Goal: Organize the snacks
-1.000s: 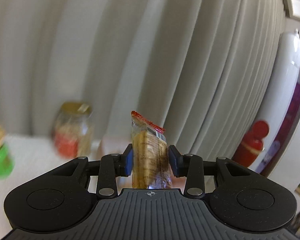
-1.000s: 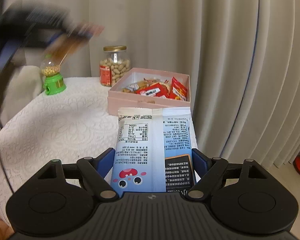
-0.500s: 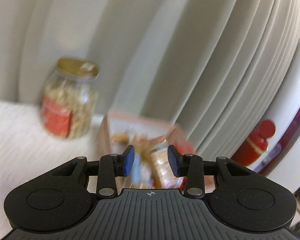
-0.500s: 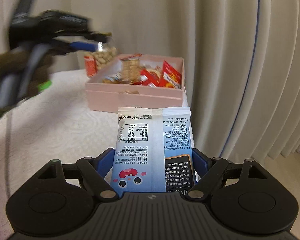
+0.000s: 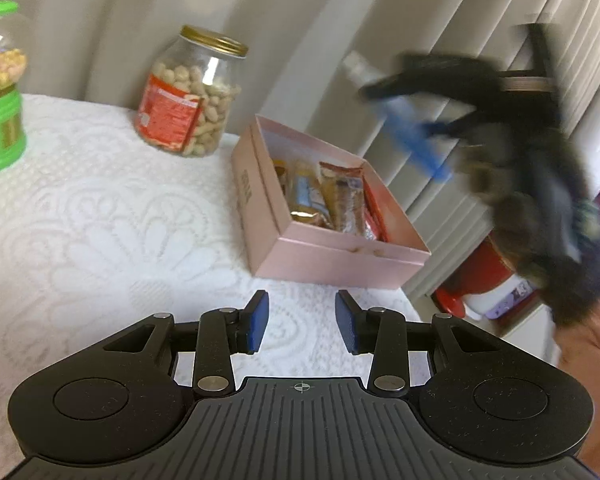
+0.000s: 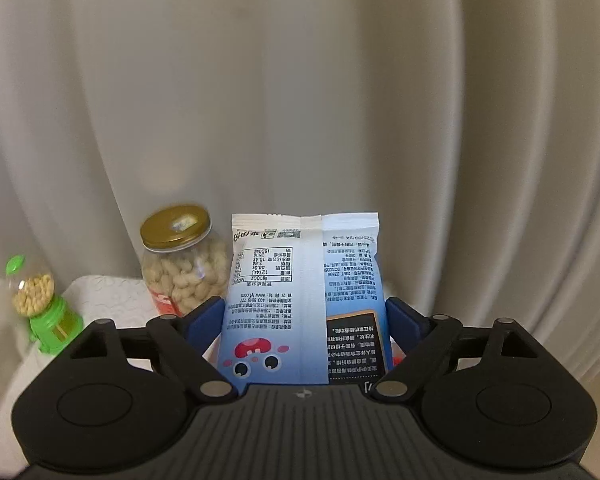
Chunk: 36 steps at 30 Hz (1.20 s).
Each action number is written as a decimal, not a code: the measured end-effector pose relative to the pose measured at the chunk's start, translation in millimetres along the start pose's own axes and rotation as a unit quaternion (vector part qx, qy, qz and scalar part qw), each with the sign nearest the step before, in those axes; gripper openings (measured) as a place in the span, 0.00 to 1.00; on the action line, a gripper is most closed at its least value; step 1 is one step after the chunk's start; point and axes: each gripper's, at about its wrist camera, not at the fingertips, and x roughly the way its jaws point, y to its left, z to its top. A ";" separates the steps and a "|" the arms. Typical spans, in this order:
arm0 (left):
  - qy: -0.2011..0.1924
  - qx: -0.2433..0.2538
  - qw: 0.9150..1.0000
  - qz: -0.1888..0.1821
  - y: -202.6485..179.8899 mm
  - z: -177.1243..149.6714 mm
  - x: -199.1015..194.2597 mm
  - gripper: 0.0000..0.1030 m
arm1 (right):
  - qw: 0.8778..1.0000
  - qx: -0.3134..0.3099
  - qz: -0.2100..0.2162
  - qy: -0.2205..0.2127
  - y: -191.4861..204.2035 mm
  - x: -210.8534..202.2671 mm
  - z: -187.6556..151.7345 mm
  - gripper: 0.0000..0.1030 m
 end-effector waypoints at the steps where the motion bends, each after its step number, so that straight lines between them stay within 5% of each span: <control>1: -0.002 0.003 1.000 0.003 2.1 -0.8 -2.9 0.40 | 0.999 0.024 0.004 0.034 -4.6 22.6 -0.6 0.83; 3: -0.003 0.007 1.000 0.006 8.5 -3.0 -7.9 0.40 | 0.996 0.063 0.011 0.070 -12.2 50.5 -9.4 0.83; 9: 0.002 -0.020 1.000 0.013 27.6 -3.2 -1.4 0.40 | 0.995 0.067 0.014 0.077 -13.8 55.8 -28.3 0.83; 16: 0.010 -0.017 1.000 0.006 23.9 -7.1 4.2 0.40 | 0.998 0.046 0.022 0.026 -8.2 32.7 -22.6 0.83; 20: 0.009 -0.018 1.000 0.009 20.6 -8.1 2.8 0.40 | 0.996 0.030 0.069 0.041 3.1 31.0 -38.8 0.83; 23: 0.010 -0.013 1.000 0.018 17.1 -10.2 -0.7 0.40 | 0.998 -0.006 0.058 0.027 15.8 18.3 -48.3 0.83; 27: 0.009 0.018 0.998 0.052 7.5 -16.9 -10.5 0.40 | 0.998 0.003 0.057 0.003 14.7 -27.5 -61.5 0.83; 32: 0.005 0.074 0.989 0.126 -11.2 -43.2 -17.3 0.40 | 1.000 -0.019 0.017 -0.003 15.2 -77.8 -117.7 0.83; 36: 0.005 0.051 0.987 0.154 -13.7 -63.4 -17.9 0.40 | 0.998 -0.051 -0.025 0.002 23.2 -92.3 -174.2 0.83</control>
